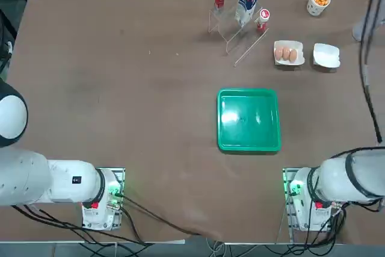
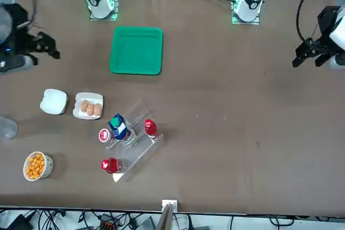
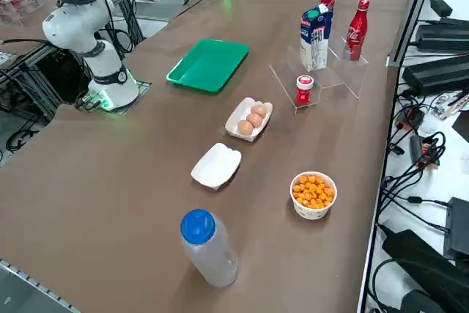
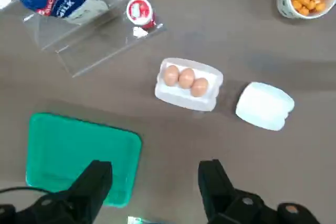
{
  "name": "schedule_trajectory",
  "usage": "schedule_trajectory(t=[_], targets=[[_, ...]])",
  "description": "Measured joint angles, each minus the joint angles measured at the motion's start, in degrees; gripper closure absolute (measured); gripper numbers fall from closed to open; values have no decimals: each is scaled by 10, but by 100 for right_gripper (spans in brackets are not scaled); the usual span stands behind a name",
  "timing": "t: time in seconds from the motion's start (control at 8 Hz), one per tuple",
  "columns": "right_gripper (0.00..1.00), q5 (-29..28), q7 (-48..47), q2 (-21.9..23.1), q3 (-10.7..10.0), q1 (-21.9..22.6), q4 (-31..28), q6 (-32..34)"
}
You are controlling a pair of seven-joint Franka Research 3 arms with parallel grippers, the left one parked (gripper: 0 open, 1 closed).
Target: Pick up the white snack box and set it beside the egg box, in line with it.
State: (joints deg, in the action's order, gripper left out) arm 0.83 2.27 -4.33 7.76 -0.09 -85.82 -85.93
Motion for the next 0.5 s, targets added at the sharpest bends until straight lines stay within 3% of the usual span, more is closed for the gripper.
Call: schedule_trajectory(t=[0.25, 0.5], targets=[[0, 0, -7, 56, -9, 1, -100, -72], [0, 0, -7, 75, -14, 1, -125, -81]])
